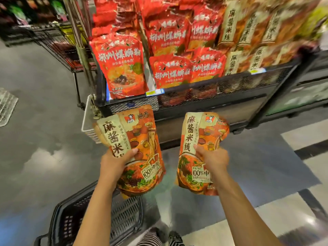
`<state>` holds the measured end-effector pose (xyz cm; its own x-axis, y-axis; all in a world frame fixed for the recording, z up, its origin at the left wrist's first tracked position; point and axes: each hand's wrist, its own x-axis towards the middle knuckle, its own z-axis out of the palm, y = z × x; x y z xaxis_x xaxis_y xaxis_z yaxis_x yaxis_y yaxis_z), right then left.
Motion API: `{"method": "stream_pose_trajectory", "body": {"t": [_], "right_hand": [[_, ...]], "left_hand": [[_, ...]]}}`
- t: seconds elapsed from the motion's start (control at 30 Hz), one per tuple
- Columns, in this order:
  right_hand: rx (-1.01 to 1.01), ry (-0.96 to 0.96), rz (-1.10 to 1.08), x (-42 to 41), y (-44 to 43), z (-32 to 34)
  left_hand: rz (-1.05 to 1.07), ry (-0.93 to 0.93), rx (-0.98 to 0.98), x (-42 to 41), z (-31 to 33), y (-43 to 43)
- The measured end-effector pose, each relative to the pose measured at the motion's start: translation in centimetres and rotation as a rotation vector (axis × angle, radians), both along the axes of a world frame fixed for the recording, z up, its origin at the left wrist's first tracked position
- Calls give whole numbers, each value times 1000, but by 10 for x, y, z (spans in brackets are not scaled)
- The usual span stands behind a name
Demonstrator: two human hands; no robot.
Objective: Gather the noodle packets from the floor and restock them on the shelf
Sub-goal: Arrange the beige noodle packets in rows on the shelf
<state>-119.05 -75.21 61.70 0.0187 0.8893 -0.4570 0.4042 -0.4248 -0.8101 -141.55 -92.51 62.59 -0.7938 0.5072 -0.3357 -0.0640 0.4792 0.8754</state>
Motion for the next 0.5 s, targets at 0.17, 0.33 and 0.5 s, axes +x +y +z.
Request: {"method": "stream_pose_trajectory", "body": {"t": [0.17, 0.33, 0.5], "right_hand": [[-17, 68, -91, 13, 19, 1], [14, 91, -161, 13, 48, 3], [32, 64, -232, -2, 89, 12]], "left_hand": [[-120, 5, -6, 2, 0, 49], [-266, 38, 50, -4, 6, 115], [-391, 59, 51, -21, 12, 183]]}}
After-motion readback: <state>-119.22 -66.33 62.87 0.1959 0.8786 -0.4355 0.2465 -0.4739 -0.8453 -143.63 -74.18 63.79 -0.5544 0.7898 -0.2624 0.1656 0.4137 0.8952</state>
